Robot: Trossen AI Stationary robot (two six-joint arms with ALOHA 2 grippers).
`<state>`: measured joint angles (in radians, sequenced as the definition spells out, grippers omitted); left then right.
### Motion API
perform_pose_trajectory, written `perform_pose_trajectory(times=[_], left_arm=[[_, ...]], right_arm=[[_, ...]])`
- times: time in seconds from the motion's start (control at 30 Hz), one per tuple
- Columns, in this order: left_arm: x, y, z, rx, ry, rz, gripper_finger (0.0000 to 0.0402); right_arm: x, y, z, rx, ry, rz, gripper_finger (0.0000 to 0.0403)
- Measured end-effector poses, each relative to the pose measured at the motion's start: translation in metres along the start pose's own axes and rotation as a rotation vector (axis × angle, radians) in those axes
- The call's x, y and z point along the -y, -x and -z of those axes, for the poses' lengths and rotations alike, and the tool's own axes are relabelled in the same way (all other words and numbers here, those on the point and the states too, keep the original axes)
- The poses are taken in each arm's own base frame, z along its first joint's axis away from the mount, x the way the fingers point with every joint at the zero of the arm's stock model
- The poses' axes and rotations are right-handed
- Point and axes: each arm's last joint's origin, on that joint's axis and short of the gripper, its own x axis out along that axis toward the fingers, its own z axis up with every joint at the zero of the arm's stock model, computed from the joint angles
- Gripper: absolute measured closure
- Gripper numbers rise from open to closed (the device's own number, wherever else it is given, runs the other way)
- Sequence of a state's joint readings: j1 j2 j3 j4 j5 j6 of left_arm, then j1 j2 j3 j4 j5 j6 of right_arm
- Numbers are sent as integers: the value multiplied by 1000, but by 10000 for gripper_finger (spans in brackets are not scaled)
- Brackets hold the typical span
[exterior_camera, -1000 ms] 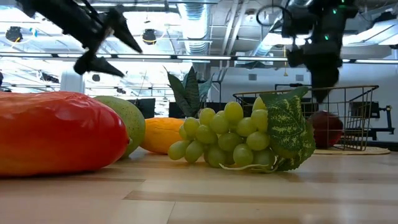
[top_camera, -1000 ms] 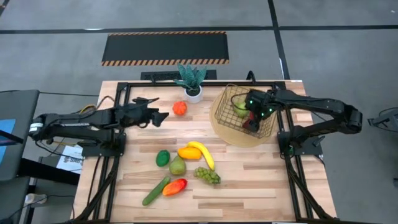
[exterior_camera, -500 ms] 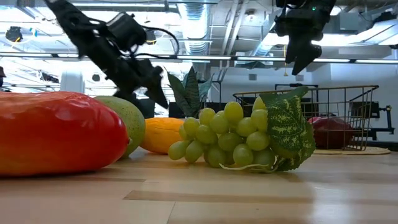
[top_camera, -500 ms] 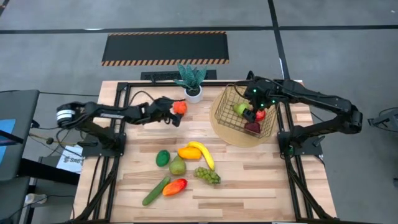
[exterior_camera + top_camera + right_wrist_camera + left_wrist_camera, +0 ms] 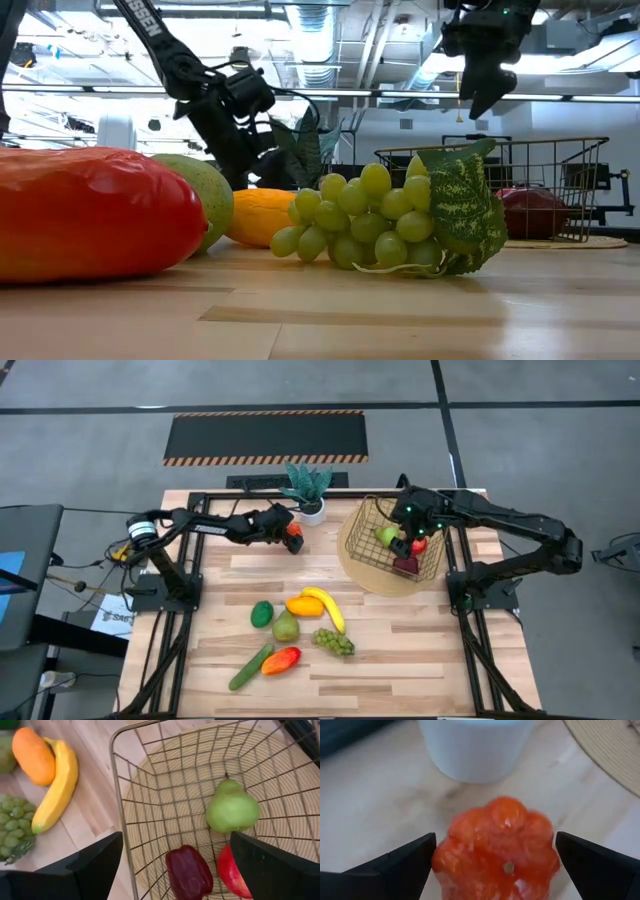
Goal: Build produce basket
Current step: Put the orange pumpkin into the wire basket
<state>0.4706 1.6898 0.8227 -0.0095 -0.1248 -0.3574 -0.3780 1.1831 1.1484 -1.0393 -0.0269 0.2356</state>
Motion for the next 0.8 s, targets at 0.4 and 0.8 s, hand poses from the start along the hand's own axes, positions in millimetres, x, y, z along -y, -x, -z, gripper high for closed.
perform_pose_trajectory(times=[0.4, 0.8], left_arm=[[69, 17, 14, -70, -113, 622, 19], [106, 30, 28, -32, -158, 723, 4]], right_arm=[[-12, 0, -6, 84, 40, -45, 19], [-64, -40, -24, 155, 271, -152, 17]])
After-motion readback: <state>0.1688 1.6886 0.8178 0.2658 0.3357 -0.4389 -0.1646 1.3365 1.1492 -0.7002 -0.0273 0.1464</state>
